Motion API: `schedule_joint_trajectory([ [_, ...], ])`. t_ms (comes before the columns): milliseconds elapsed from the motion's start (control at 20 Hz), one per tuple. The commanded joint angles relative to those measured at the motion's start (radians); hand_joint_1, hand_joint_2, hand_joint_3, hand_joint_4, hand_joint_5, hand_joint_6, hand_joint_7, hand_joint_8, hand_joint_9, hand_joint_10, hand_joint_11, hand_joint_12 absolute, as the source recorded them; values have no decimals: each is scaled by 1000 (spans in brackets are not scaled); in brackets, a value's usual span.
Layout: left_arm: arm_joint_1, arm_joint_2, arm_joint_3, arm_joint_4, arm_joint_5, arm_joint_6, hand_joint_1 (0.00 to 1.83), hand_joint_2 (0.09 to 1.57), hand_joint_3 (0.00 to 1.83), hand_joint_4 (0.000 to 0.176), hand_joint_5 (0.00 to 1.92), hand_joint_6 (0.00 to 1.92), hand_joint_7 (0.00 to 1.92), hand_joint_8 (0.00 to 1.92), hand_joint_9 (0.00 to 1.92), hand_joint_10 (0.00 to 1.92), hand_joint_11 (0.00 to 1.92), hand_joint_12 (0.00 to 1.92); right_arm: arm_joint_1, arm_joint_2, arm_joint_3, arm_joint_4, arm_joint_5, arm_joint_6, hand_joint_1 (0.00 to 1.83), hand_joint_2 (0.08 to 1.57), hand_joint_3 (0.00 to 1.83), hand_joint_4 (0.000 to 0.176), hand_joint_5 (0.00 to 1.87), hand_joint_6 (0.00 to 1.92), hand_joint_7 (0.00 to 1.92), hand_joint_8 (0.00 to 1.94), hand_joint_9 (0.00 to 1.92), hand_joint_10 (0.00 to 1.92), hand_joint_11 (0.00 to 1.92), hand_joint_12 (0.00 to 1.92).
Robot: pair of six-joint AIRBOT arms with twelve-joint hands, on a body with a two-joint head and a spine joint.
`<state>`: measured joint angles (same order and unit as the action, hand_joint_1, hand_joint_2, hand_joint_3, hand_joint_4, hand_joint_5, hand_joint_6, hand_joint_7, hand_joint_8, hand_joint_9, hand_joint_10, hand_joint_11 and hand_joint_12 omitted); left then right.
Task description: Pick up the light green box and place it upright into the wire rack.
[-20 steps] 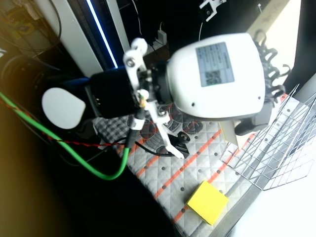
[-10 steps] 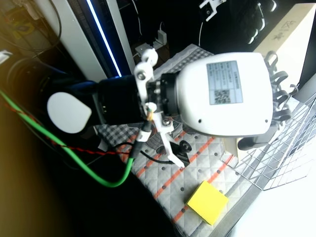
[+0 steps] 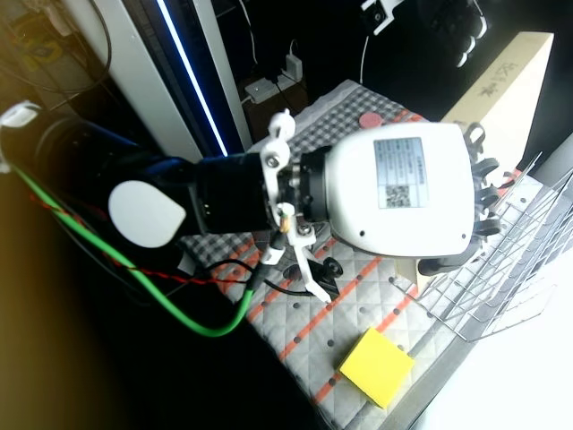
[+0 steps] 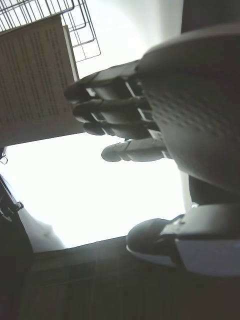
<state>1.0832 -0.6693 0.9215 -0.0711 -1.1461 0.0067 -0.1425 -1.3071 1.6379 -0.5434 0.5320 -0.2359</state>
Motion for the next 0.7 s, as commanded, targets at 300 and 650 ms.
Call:
schedule_joint_trajectory([
  [300,-11,6,7,-27,-131,-7,561,951,1,176,333,0,227,0,209,0,0,379,-7,-21,27,45,107,9,1264,1104,1,0,842,1066,1181,760,1315,0,1224,355],
  [650,-12,1,12,-27,-130,-7,614,955,0,176,337,2,241,4,212,2,0,314,-35,-43,45,73,107,9,464,947,1,48,1,0,154,0,462,1,122,1268],
])
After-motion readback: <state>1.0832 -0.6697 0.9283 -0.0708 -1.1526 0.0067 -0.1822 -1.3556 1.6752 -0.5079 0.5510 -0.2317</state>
